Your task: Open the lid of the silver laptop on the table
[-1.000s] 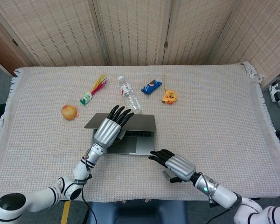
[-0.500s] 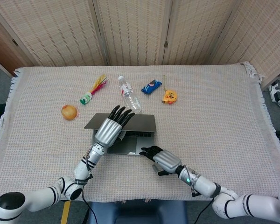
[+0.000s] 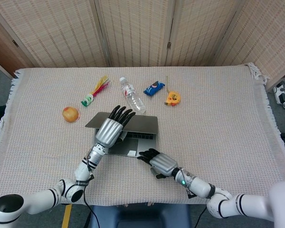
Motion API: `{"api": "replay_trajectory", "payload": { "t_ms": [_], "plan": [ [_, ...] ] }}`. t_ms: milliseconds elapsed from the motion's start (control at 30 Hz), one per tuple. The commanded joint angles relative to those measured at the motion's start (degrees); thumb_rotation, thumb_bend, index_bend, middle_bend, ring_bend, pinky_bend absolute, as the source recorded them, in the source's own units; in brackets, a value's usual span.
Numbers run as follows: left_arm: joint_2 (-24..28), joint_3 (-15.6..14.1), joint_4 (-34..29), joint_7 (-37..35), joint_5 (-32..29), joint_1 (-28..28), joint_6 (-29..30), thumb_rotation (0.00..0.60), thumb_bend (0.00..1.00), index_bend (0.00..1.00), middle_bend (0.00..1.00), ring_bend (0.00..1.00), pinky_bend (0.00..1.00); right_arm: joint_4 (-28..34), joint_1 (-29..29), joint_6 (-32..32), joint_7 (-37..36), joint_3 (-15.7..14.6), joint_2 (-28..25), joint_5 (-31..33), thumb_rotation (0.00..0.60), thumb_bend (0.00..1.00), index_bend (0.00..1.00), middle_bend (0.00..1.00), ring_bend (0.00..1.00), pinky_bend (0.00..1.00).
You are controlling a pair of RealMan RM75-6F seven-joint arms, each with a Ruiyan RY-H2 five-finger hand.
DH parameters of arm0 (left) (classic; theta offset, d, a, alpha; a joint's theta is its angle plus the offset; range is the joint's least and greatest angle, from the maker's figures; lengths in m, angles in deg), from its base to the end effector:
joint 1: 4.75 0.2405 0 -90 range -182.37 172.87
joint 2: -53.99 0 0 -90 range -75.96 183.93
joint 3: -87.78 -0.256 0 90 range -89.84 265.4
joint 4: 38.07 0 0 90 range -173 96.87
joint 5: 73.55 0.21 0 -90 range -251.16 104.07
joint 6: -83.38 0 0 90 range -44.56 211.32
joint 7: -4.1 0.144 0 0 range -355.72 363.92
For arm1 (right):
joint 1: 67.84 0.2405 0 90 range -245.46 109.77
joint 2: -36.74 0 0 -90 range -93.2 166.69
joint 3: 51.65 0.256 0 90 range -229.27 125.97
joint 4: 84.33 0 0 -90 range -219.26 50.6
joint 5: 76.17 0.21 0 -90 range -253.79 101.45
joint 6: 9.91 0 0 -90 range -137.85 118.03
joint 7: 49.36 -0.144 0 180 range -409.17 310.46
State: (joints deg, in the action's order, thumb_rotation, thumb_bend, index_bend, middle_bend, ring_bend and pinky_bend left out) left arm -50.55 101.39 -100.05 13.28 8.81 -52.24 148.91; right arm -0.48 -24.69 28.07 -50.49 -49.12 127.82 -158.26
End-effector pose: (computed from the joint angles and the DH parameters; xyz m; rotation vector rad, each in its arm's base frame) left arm -0.0947 0.3702 -0.0461 -1.8127 -0.6277 -1.2629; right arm -0.1469 -0.2773 -0.0813 2.3338 -1.2001 0.8304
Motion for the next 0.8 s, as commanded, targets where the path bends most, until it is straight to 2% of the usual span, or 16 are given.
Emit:
{"api": "replay_trajectory", "payload": {
  "t_ms": [33,200,367,600,800],
  "plan": [
    [0.91,0.83,-0.6,0.68,-1.04,-0.23,-0.58,0.6,0.56,0.11,0.14,0.05,0.0,-0.46,0.42,-0.54,1.18,-0.12,0.54,1.29,0.6,0.76,0.0,0.0,0.0,0.0],
    [3.58,3.64,-2.35,2.39,-4.25,-0.85,-1.91,0.6,0.47,0.1,0.13,0.03,0.0,-0.61,0.78,-0.85,2.59,-0.18,0.85,3.04,0.6,0.76,0.0,0.0,0.0,0.0],
    [6.63,7.25,-3.46,5.15,-9.05,-2.21,-4.67,0.6,0.44,0.07,0.1,0.01,0.0,-0.57,1.1,-0.85,3.41,-0.11,1.02,4.24,0.6,0.76,0.0,0.0,0.0,0.0],
    [9.6,13.17,-0.87,8.93,-19.23,-5.0,-9.47,0.6,0.39,0.04,0.07,0.0,0.0,-0.92,1.61,-1.32,4.26,-0.28,1.31,5.79,0.6,0.77,0.0,0.0,0.0,0.0],
    [10.99,16.38,1.8,12.64,-29.58,-6.94,-13.76,0.6,0.36,0.02,0.05,0.0,0.0,-1.39,1.97,-1.52,4.65,-0.43,1.62,6.57,0.6,0.77,0.0,0.0,0.0,0.0]
  ]
}}
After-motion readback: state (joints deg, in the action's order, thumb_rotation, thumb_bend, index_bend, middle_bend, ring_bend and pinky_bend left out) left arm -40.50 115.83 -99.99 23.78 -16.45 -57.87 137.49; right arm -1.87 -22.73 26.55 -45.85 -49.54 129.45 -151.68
